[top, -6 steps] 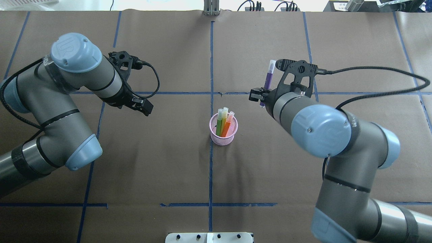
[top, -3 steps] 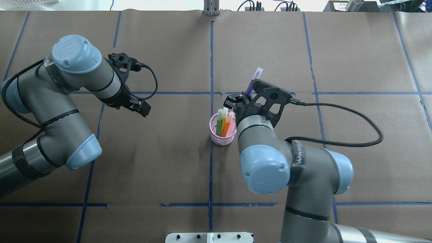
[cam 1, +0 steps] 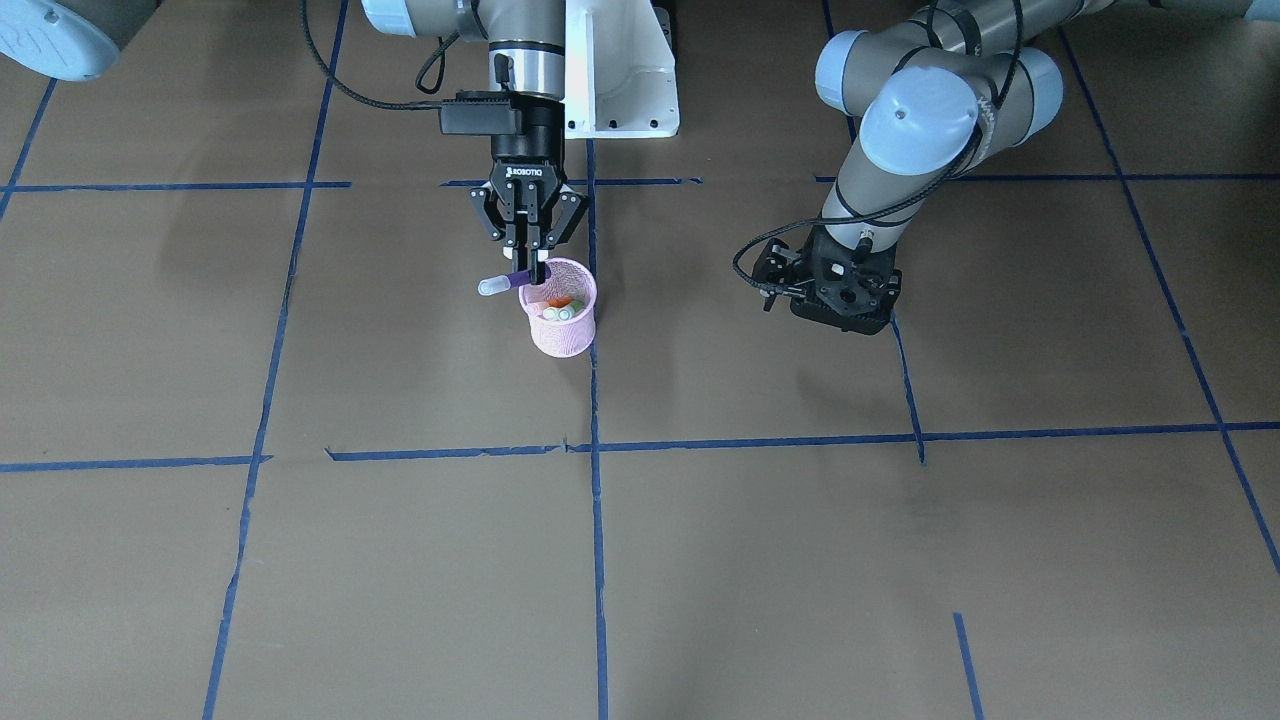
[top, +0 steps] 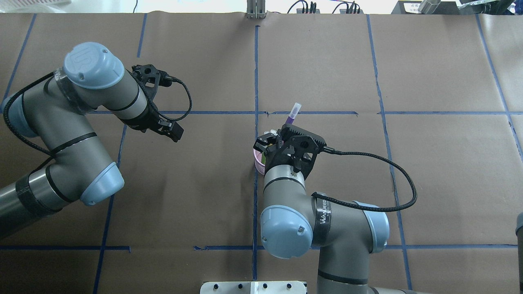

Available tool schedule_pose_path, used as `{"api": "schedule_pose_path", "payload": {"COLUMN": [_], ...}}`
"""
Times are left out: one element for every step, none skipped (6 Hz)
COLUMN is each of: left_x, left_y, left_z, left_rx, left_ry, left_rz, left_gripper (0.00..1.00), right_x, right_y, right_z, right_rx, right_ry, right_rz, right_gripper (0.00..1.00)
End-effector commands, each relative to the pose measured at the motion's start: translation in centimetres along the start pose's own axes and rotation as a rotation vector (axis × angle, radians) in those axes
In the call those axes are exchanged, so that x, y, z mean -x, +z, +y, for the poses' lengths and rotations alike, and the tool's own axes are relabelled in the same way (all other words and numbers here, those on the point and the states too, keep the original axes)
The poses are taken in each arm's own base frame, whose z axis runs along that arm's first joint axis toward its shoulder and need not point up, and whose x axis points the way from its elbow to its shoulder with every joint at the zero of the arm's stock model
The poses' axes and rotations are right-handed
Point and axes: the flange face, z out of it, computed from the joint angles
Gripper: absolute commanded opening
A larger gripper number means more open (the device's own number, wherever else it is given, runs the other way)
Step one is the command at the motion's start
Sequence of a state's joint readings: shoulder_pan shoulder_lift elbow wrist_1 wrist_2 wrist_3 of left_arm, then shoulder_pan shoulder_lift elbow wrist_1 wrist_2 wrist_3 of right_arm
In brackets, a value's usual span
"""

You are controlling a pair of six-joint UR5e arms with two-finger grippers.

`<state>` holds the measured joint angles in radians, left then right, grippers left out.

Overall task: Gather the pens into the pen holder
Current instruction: 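Lift the purple highlighter with the right gripper and lower it into the cup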

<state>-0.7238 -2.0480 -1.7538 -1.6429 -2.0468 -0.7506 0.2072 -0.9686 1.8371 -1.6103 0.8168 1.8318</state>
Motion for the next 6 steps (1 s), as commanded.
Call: {"api": "schedule_pose_path", "payload": {"left_x": [-0.1,-0.1,-0.1,-0.1,-0.1,-0.1], "left_y": [0.0,0.0,0.0,0.0,0.0,0.0], "left_z": [0.0,0.0,0.0,0.0,0.0,0.0], "left_rx": [0.001,0.001,0.003,0.003,0.003,0.003], "left_ry": [-0.001,-0.001,0.000,0.000,0.000,0.000], "left_rz": [0.002,0.002,0.004,0.004,0.004,0.004], "left_gripper": [1.00,1.00,1.00,1.00,1.00,1.00], "right_x": [0.6,1.4,1.4,1.1,1.4,1.7], "right_y": [0.8,1.4,1.3,1.3,1.1,0.4], "right_z": [1.9,2.6,2.7,2.9,2.8,2.5], "right_rx": [-0.031,-0.056,-0.054,-0.051,-0.041,-0.009], "right_ry": [-0.023,-0.011,-0.014,-0.028,-0.029,-0.046], "right_rz": [0.007,0.009,0.008,0.010,0.008,0.003], "right_gripper": [0.00,0.02,0.32,0.99,1.00,1.00]}}
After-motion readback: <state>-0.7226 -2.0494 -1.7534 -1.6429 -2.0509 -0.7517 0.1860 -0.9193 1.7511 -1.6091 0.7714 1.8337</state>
